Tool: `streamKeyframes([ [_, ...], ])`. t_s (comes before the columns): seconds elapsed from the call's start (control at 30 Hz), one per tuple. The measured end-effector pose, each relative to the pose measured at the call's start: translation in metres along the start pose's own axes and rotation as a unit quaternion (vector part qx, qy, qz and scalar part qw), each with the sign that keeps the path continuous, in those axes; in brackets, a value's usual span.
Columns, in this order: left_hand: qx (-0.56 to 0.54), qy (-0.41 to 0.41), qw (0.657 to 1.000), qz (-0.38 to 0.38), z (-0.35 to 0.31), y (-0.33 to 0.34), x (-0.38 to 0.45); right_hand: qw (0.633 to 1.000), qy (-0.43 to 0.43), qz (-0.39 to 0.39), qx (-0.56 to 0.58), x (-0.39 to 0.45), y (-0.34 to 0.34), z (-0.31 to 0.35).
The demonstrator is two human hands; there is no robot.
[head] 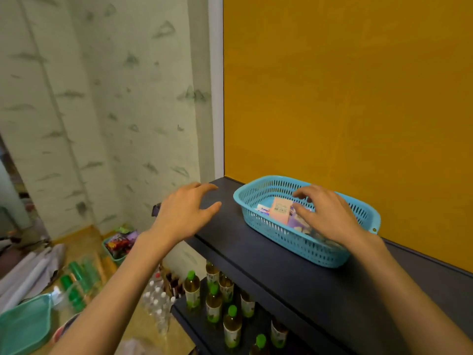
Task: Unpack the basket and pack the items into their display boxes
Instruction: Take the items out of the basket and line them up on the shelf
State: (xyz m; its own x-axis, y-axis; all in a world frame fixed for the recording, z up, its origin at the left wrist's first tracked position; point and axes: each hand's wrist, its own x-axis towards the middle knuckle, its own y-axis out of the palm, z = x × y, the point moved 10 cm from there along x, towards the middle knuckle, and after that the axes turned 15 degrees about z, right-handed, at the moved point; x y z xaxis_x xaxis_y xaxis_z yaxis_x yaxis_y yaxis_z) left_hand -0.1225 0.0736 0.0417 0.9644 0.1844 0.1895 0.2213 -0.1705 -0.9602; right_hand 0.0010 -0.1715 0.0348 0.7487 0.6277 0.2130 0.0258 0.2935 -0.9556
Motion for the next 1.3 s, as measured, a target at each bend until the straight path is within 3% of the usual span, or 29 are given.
streamKeyframes([
  [0.47,-0.008,0.175,0.981,0.078,-0.075,0.051,0.149,0.989,0.148,0.013,-0.022,0.018,0.0,-0.077],
  [0.67,0.029,0.256,0.949,0.18,-0.117,0.098,0.178,0.976,0.218,0.021,-0.018,0.008,0.005,-0.085],
  [0.9,0.069,0.322,0.889,0.317,-0.138,0.142,0.177,0.965,0.258,0.022,-0.035,-0.003,0.004,-0.085],
  [1.13,0.139,0.341,0.874,0.317,-0.141,0.15,0.172,0.967,0.235,0.096,-0.006,-0.007,0.024,-0.077],
  [1.3,0.125,0.343,0.885,0.288,-0.144,0.152,0.174,0.96,0.239,0.144,0.009,-0.012,0.036,-0.077],
])
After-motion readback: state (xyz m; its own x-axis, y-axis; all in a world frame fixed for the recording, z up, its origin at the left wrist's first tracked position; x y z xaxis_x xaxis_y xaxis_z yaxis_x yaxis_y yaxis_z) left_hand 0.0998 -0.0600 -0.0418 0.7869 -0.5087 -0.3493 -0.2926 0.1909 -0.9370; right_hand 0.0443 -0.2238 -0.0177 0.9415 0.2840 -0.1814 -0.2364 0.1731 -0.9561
